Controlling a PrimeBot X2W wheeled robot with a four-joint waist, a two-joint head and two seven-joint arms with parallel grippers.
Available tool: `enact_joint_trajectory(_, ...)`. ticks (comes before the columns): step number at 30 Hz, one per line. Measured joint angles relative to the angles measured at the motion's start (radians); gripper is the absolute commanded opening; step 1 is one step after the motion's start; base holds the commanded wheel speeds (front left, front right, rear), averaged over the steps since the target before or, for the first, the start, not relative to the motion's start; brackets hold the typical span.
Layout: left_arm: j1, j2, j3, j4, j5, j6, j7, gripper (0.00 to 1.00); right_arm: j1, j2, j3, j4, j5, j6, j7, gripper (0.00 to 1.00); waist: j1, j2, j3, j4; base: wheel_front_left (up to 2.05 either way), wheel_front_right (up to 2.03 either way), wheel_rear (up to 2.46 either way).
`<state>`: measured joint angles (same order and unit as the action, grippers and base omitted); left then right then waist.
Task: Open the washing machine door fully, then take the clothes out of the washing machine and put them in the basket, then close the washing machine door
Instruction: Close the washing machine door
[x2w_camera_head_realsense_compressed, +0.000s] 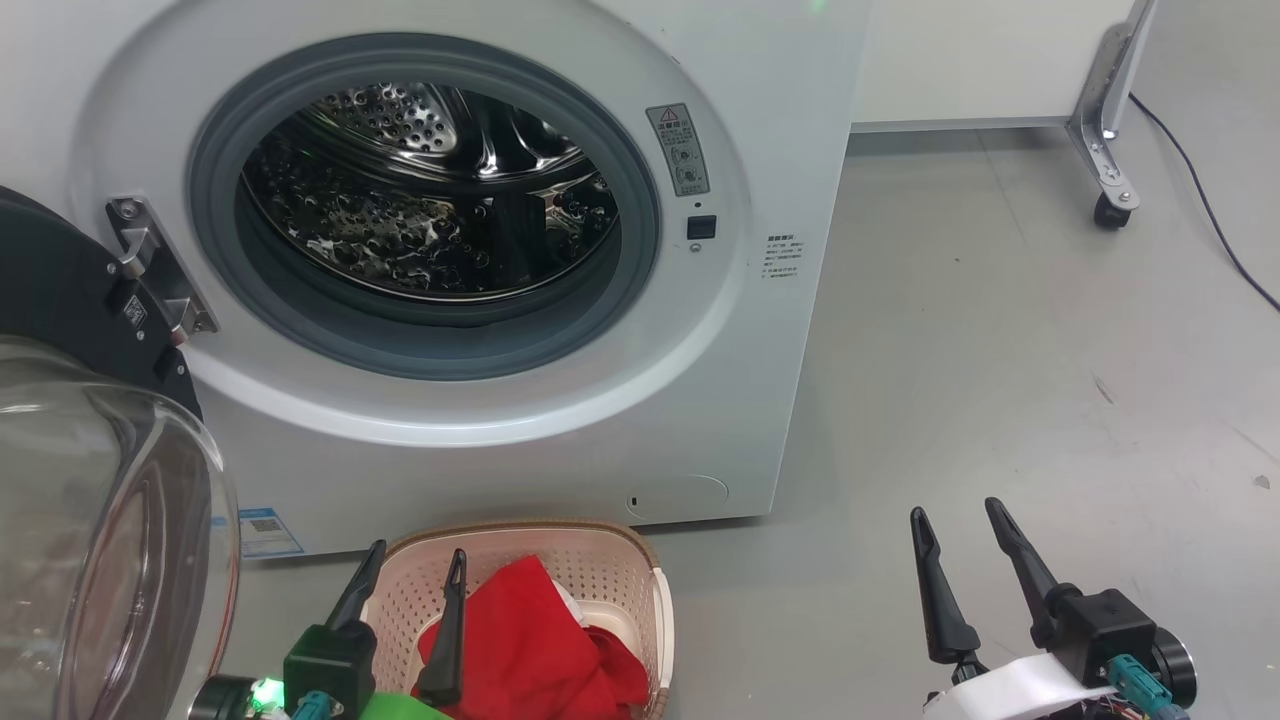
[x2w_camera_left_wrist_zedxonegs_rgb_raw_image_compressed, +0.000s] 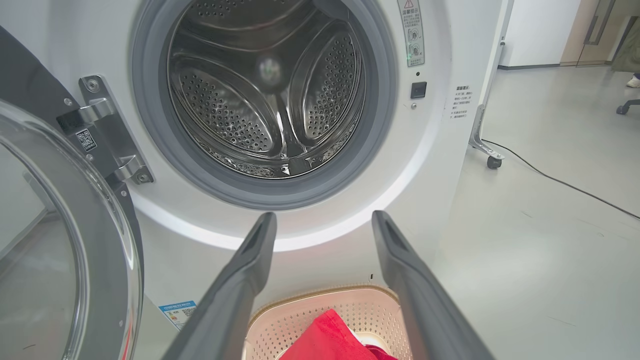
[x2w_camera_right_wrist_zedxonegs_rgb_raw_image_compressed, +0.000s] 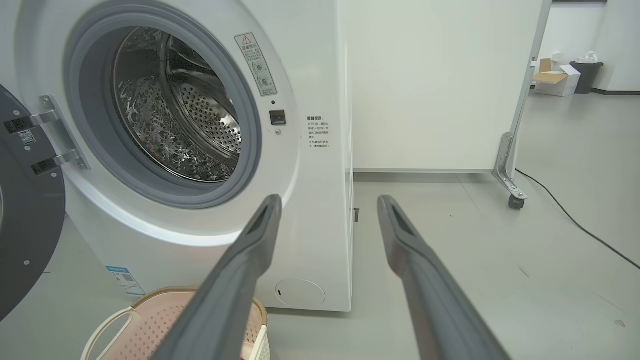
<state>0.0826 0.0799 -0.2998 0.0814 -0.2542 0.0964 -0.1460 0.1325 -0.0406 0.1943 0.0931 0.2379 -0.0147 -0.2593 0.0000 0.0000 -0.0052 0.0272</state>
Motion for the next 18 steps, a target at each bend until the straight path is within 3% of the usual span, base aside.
enact_joint_trajectory(18, 0.005, 0.000, -0.002, -0.030, 0.004, 0.005, 0.023, 1.00, 0.001, 0.000, 0.007, 0.000, 0.002, -0.015, 0.000, 1.00, 0.0000, 0.0000, -0.002, 0.003, -0.39, 0.39, 0.00)
